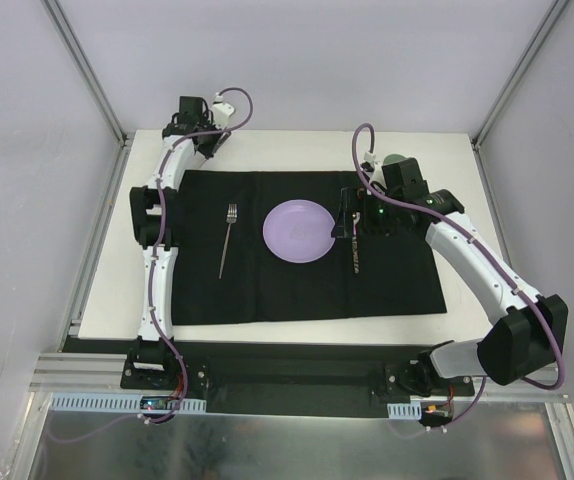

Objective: Set the dinner table for one person
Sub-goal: Pick up the knife at the center of the board, then place the knife on the napkin.

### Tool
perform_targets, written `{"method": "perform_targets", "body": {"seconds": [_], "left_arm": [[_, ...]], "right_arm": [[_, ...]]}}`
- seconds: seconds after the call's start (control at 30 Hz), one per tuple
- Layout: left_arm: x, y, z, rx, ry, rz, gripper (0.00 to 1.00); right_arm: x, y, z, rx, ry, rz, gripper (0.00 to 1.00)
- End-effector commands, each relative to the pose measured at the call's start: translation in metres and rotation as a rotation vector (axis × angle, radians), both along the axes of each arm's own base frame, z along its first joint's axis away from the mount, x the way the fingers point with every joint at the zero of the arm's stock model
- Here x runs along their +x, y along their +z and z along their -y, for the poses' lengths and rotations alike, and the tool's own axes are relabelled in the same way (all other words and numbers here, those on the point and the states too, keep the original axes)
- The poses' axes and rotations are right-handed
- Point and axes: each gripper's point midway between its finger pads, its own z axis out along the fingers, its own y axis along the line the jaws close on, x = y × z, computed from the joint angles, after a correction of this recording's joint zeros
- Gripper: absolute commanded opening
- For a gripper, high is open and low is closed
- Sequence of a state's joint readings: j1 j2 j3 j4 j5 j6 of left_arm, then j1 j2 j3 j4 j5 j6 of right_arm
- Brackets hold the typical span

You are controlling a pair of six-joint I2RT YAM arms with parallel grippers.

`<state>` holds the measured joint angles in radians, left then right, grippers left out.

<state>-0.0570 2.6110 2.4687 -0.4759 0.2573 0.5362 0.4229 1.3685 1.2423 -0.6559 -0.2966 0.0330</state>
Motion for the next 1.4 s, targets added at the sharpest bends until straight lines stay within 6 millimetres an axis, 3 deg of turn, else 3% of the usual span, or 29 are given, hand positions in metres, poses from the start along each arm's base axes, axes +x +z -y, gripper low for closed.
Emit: {"method": "perform_targets", "body": {"seconds": [0.0,0.07,0.27,0.47,0.67,0.87,0.9,1.0,1.03,1.17,1.33,1.37], "left_arm": [[0.01,0.127,0.005,-0.047,-0.028,0.246,0.0],[0.007,0.139,0.01,-0.068,-0.036,0.262,0.0],[-0.01,0.203,0.041,-0.16,-0.117,0.353,0.0],[-0.037,0.238,0.081,-0.242,-0.226,0.374,0.0],[-0.079,0.198,0.119,-0.332,-0.311,0.202,0.0],[-0.125,0.148,0.161,-0.37,-0.343,0.012,0.0],[-0.132,0.14,0.173,-0.356,-0.347,-0.009,0.0],[-0.151,0.118,0.191,-0.312,-0.361,-0.054,0.0],[-0.163,0.115,0.208,-0.296,-0.389,-0.063,0.0],[-0.193,0.092,0.237,-0.225,-0.428,-0.102,0.0],[-0.225,0.085,0.26,-0.161,-0.474,-0.107,0.0],[-0.238,0.085,0.273,-0.149,-0.507,-0.107,0.0]], "right_arm": [[0.003,0.021,-0.006,0.027,0.015,0.036,0.96],[0.003,0.021,-0.006,0.028,0.014,0.035,0.96],[0.001,0.022,-0.009,0.029,0.017,0.04,0.96],[-0.001,0.026,-0.012,0.036,0.018,0.052,0.96],[0.005,0.049,0.001,0.017,-0.045,0.158,0.96],[0.005,0.104,0.025,0.022,-0.132,0.359,0.96],[0.0,0.118,0.03,0.031,-0.147,0.4,0.96],[-0.007,0.134,0.041,0.023,-0.17,0.444,0.96],[-0.013,0.141,0.045,0.027,-0.174,0.461,0.96],[-0.032,0.153,0.057,0.05,-0.199,0.494,0.96],[-0.056,0.156,0.067,0.088,-0.22,0.517,0.96],[-0.061,0.157,0.069,0.094,-0.22,0.524,0.96]]}}
